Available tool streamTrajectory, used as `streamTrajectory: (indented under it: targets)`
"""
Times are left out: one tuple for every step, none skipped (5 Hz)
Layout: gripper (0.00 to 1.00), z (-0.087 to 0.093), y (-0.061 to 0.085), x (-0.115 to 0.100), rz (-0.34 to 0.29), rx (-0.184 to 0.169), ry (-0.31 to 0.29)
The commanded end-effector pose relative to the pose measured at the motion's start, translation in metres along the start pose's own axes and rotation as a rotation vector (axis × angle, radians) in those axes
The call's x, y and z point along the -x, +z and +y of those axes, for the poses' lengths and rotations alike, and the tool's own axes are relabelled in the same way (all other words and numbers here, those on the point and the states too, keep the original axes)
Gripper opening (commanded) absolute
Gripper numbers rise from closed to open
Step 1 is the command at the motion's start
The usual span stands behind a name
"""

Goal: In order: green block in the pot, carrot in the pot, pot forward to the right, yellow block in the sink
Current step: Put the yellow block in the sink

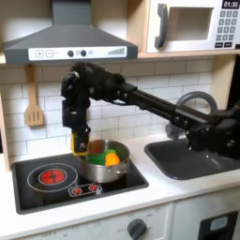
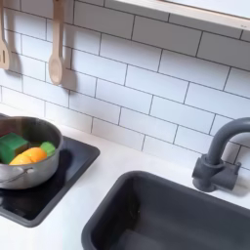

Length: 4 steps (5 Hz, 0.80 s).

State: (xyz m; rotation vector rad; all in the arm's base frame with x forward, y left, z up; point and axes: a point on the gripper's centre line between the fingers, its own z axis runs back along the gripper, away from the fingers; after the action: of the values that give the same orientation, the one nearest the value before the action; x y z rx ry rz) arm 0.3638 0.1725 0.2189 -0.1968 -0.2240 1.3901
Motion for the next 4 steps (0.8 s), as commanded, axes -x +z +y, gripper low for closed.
streamTrajectory:
  targets:
    - [0.00,-0.005,-0.001,0.025,0.016,0.000,-0.108]
    - [0.00,-0.009,0.005,0.048,0.027,0.016,-0.182]
    - [0.00,-0.007,0.003,0.073,0.064,0.011,-0.238]
    - [0.00,-0.004,0.011,0.098,0.085,0.026,-0.282]
